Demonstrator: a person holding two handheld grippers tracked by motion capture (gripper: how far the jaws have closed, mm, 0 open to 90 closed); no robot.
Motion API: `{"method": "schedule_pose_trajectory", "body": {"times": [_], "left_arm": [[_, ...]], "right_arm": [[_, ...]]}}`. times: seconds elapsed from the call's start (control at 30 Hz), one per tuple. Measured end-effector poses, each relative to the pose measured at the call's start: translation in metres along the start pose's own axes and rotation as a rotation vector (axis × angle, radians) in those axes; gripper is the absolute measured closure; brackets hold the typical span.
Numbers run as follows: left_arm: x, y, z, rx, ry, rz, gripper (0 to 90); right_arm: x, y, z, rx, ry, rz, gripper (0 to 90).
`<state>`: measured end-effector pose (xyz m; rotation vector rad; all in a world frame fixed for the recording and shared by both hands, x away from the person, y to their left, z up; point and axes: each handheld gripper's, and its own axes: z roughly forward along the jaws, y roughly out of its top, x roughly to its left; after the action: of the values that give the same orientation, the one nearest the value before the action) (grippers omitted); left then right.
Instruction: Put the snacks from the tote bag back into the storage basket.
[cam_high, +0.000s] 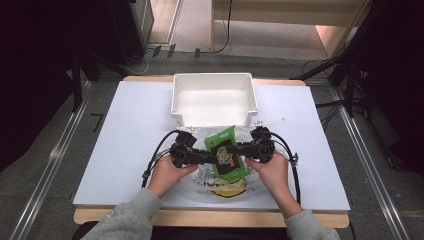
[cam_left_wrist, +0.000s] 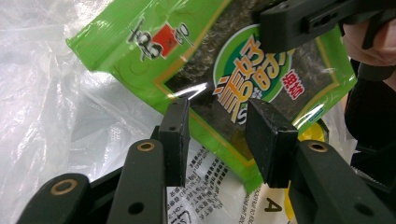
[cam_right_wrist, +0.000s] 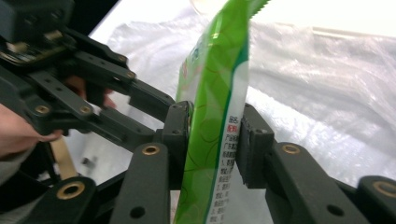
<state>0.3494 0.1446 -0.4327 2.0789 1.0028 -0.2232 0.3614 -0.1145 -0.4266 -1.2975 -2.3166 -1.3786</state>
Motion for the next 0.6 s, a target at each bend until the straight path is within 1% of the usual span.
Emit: {"method": "schedule_pose_trajectory", "body": {"times": [0.07,0.2,0.27,0.43,0.6], "left_arm": [[-0.001,0.000,0.000,-0.001,-0.007,0.001,58.4],[-0.002,0.000,0.000,0.000,-0.014,0.007,55.9],[-0.002,0.000,0.000,0.003,-0.009,0.009,54.4],[-0.002,-0.001,-0.001,0.010,-0.009,0.014,51.4],[-0.002,-0.002,-0.002,0.013,-0.008,0.007,49.6]], "right_arm": [[0.002,0.001,-0.002,-0.012,0.003,-0.004,71.3],[0.005,0.003,-0.005,-0.022,-0.006,-0.021,72.2],[0.006,0.004,-0.007,-0.024,-0.010,-0.022,72.4],[0.006,0.007,-0.011,-0.038,-0.028,-0.031,72.7],[0.004,0.010,-0.016,-0.051,-0.056,-0.043,72.7]]}}
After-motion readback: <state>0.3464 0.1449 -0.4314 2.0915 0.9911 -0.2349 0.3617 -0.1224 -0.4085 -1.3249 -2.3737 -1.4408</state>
